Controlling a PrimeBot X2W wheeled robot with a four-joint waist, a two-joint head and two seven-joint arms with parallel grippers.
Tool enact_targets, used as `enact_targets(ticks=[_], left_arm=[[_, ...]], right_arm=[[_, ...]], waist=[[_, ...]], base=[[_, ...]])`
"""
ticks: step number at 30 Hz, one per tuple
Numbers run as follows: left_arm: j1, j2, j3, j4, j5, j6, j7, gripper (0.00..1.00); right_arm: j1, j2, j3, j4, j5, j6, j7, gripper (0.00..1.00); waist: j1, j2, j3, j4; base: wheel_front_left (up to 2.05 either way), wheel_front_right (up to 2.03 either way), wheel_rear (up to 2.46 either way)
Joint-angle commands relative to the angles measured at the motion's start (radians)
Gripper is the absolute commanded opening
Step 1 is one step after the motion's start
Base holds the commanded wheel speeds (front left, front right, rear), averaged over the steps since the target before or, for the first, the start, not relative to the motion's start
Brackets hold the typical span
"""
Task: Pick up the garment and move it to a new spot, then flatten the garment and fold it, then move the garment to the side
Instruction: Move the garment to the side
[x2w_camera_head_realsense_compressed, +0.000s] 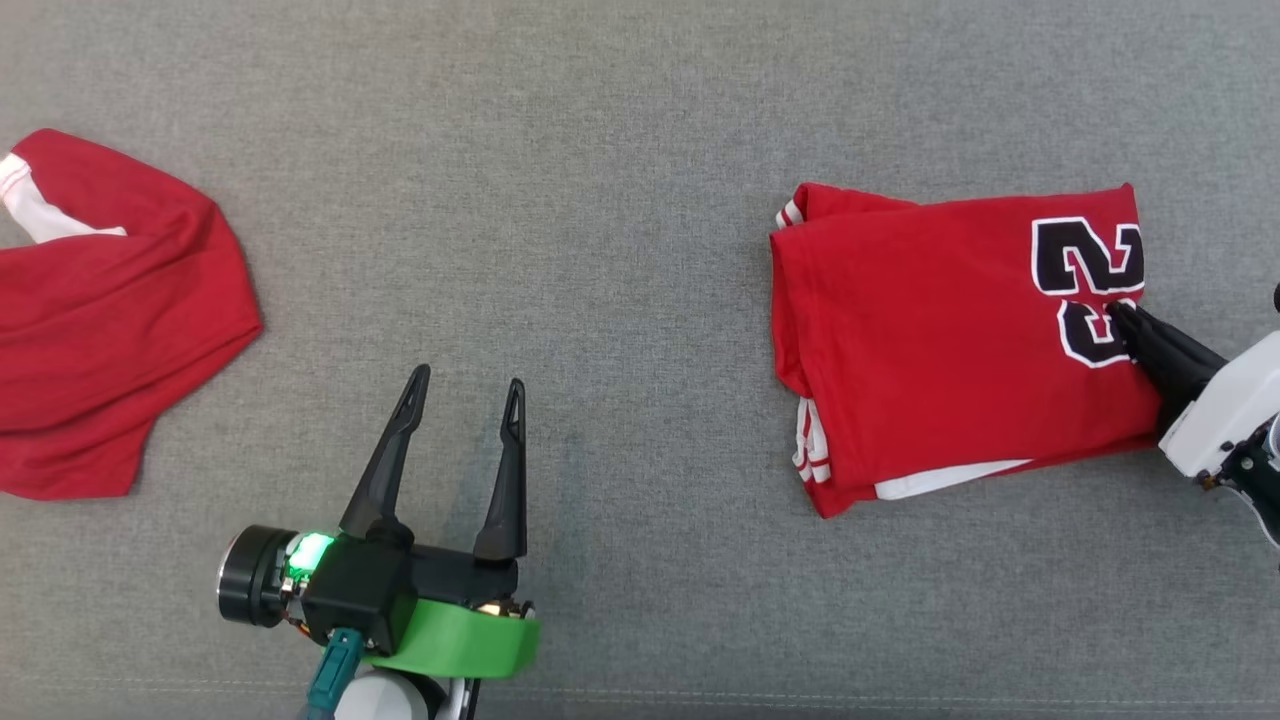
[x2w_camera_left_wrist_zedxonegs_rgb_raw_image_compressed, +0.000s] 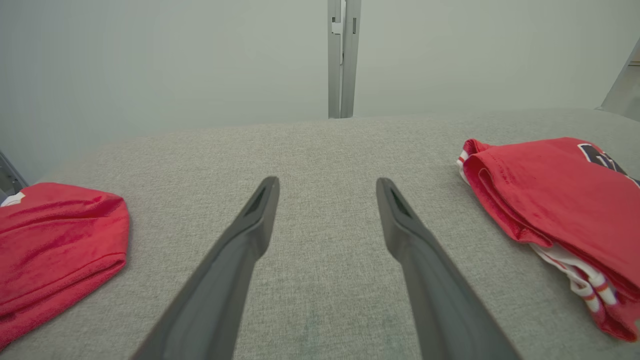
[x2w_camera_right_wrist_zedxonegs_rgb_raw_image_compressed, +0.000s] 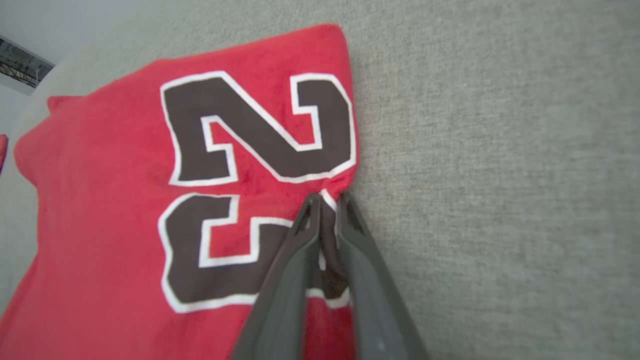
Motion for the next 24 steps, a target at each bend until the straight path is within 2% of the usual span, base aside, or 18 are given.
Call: enact_targets(ticks=[1, 5, 11, 16, 24], left_arm=[[-0.020, 0.002, 0.003, -0.006, 0.000, 0.000, 0.000, 1.00], [-0.041, 0.002, 0.004, -0.018, 0.014, -0.010, 0.000, 1.00], [-0.087, 0.002, 0.004, -0.028, 0.034, -0.029, 0.000, 1.00], [-0.132, 0.002, -0.008, -0.044, 0.059, -0.047, 0.000, 1.00], [-0.193, 0.019, -0.011, -0.094, 0.072, -0.083, 0.000, 1.00]], right_arm=[[-0.012, -0.005, 0.015, 0.005, -0.012, -0.001, -0.010, 0.00], [-0.101, -0.051, 0.002, 0.027, -0.062, -0.002, -0.097, 0.00], [-0.239, -0.085, -0.022, 0.105, -0.130, -0.001, -0.181, 0.00], [-0.326, -0.120, -0.069, 0.196, -0.149, -0.001, -0.216, 0.00], [-0.392, -0.236, -0.158, 0.296, -0.186, -0.001, -0.236, 0.00]], waist=[[0.0000, 0.0000, 0.017, -0.006], [0.0000, 0.0000, 0.064, -0.026], [0.0000, 0.0000, 0.144, -0.068], [0.0000, 0.0000, 0.213, -0.093], [0.0000, 0.0000, 0.321, -0.108]], base=[[0.00, 0.00, 0.00], [0.00, 0.00, 0.00], [0.00, 0.00, 0.00], [0.00, 0.00, 0.00], [0.00, 0.00, 0.00]])
